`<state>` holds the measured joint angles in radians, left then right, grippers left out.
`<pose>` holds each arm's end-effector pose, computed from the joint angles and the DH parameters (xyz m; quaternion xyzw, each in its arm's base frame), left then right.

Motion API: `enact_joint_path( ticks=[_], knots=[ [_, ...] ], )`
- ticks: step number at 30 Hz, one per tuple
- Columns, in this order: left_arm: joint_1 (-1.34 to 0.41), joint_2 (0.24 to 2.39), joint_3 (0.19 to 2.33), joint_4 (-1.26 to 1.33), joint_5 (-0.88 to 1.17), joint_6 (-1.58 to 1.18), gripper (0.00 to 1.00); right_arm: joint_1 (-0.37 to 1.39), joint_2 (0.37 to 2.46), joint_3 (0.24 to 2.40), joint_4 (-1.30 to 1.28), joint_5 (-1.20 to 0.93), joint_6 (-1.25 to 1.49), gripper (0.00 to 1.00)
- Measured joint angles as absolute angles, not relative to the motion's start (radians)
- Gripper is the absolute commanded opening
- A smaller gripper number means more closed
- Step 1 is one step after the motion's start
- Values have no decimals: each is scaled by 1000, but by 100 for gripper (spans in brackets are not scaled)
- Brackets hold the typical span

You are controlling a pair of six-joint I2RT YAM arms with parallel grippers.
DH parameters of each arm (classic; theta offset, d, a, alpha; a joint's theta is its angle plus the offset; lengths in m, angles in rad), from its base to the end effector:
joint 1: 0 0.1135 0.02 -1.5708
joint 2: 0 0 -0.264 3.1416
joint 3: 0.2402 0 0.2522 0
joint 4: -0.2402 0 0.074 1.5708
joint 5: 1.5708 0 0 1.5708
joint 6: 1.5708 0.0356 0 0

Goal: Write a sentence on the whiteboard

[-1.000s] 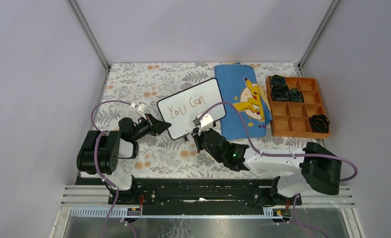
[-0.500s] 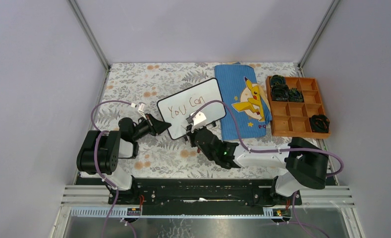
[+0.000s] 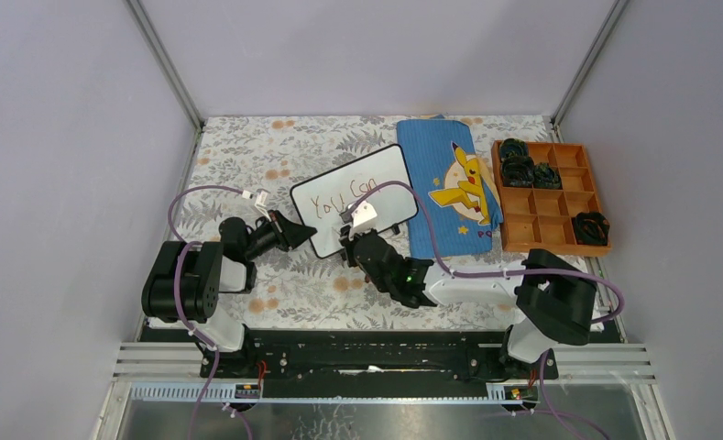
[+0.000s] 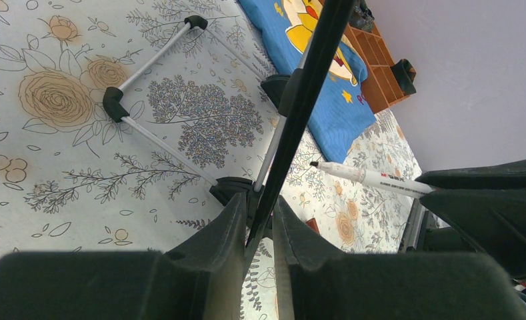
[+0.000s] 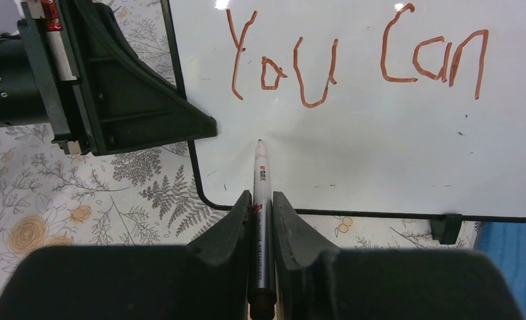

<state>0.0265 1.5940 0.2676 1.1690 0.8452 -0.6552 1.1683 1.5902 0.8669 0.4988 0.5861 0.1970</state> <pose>0.2407 -0.0203 0.1390 0.0191 0.7427 -0.4797 0.4667 0.1550 0.3139 0.2372 -0.1901 0.7460 0.2013 0.6056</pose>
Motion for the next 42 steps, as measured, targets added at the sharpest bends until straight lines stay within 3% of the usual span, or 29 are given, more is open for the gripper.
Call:
enact_joint_path(
  ticks=[42],
  knots=[
    [21,1594,274,1153,845,-648,26,1134,1624,847,435,573,282,0]
  ],
)
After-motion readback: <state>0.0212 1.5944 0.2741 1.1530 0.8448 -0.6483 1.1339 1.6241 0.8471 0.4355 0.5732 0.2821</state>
